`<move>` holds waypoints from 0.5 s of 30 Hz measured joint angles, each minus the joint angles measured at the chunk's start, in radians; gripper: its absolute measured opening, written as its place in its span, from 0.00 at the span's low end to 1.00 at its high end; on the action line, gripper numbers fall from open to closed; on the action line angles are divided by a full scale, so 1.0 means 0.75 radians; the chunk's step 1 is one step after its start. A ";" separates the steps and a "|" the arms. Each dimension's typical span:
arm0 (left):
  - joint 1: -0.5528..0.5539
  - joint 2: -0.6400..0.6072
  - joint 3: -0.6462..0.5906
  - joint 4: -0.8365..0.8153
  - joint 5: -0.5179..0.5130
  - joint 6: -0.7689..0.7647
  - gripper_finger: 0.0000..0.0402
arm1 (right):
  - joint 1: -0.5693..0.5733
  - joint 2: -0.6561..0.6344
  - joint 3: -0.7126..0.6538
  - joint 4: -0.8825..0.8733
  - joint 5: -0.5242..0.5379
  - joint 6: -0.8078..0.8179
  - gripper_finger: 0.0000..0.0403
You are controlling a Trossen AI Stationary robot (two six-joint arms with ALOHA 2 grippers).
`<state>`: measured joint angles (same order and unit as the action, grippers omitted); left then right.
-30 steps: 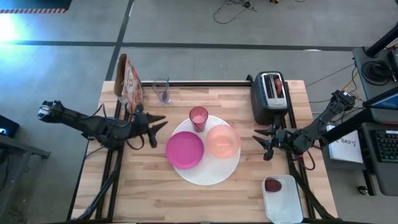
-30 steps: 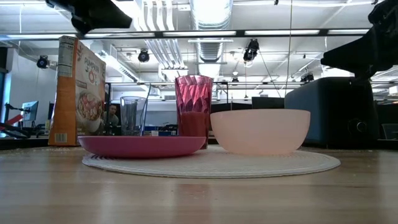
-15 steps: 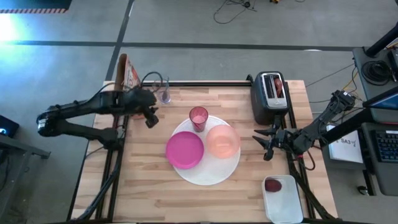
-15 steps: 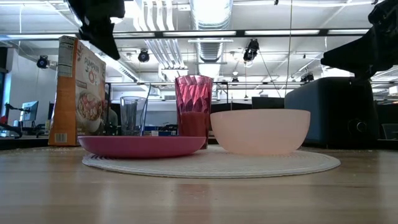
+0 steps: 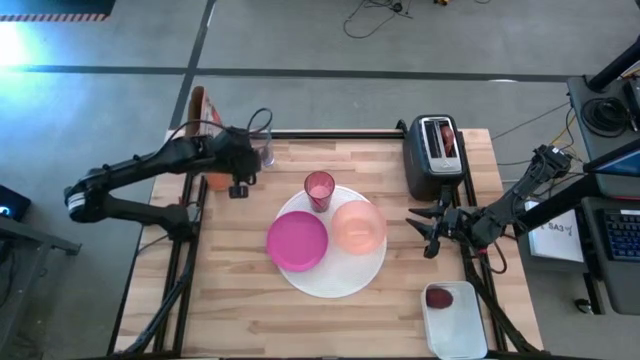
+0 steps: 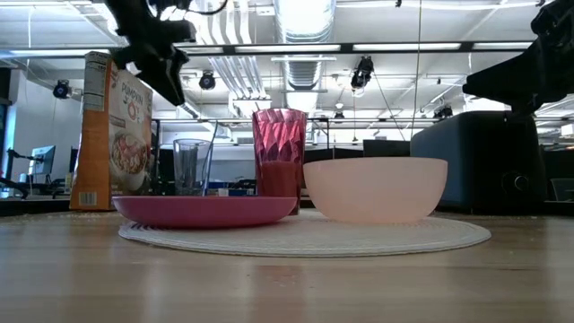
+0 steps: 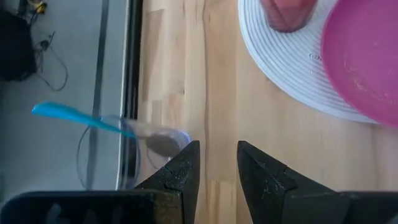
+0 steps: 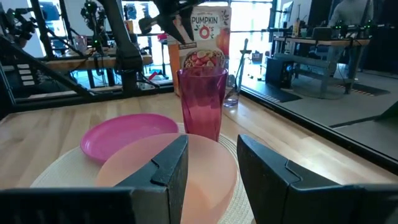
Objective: Arrange a breakfast setting
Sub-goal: Adjust the transparent cup
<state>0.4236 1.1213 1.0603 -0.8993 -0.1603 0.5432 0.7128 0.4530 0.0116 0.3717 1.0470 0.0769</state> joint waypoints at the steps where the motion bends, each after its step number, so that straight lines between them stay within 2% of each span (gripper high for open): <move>1: 0.014 0.017 0.000 0.018 0.011 0.018 0.23 | 0.000 0.000 0.000 0.000 0.000 0.000 0.32; 12: 0.120 0.225 0.005 0.174 0.020 -0.006 0.23 | 0.000 0.000 0.000 0.000 -0.001 -0.002 0.32; 15: 0.158 0.261 0.005 0.178 -0.029 -0.032 0.23 | 0.000 0.000 -0.001 0.000 -0.001 0.000 0.32</move>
<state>0.5422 1.3172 1.0637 -0.7655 -0.1819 0.5191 0.7128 0.4530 0.0113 0.3717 1.0466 0.0769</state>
